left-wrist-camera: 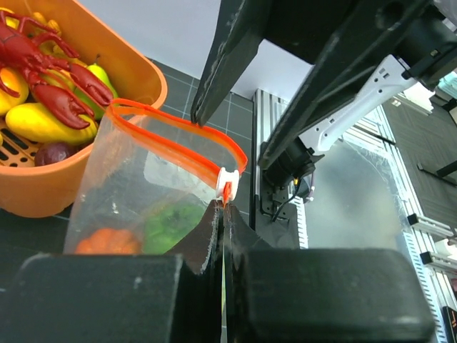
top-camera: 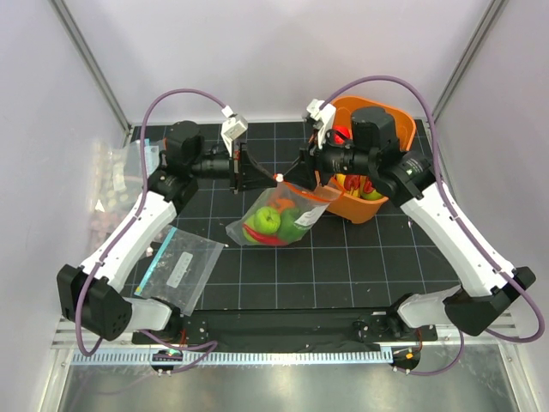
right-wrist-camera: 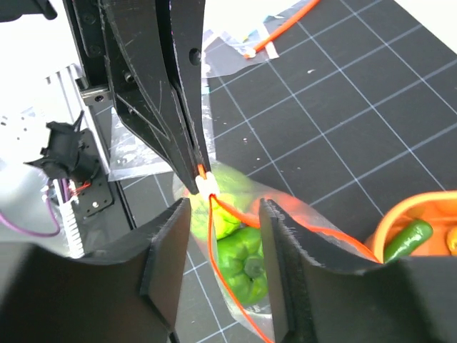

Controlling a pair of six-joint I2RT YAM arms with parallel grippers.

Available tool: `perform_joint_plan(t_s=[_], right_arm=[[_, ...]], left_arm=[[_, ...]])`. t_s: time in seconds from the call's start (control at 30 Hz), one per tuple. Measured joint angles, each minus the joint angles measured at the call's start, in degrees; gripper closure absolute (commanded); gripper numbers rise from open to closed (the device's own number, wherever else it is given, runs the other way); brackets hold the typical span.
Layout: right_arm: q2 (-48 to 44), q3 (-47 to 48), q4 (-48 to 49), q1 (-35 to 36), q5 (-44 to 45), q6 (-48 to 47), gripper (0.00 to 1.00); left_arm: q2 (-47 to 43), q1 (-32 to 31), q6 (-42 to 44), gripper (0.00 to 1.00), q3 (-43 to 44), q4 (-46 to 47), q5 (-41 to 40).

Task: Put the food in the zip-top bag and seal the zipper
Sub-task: Zip the zipper food storage bag at the center of the board.

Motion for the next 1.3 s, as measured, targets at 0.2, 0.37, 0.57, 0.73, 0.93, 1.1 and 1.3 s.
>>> perform_joint_plan(t_s=[0.2,0.37,0.57,0.73,0.93,1.1,1.3], right_arm=[[1.07,0.7,-0.04,0.0,-3.98,0.35,0.55],[1.81,1.25,0.09,0.0,-7.72,1.4,0.66],[2.86,1.33,0.15,-0.02,-10.67,2.54,0.69],[3.19,1.33,0.09,-0.11,-11.39,3.37,0.84],[3.32,1.46,-0.15,-0.15,-12.0,4.46,0.96],[3.32,1.53,-0.22,-0.15,-12.0,5.2,0.64],[3.32,1.53,-0.22,-0.15,-11.39,5.11,0.59]], left_arm=[[-0.66,-0.37,0.26,1.0,0.0,-0.24,0.98],[-0.68,-0.59,0.28,1.0,0.0,-0.59,1.25],[-1.09,-0.72,0.31,1.0,0.0,-1.27,1.57],[-1.09,-0.72,0.39,1.0,0.0,-1.6,2.16],[-1.09,-0.72,0.55,1.0,0.07,-1.95,2.43],[-1.07,-0.72,0.9,1.0,0.48,-2.16,2.51],[-1.05,-0.74,1.18,1.0,1.01,-2.19,2.8]])
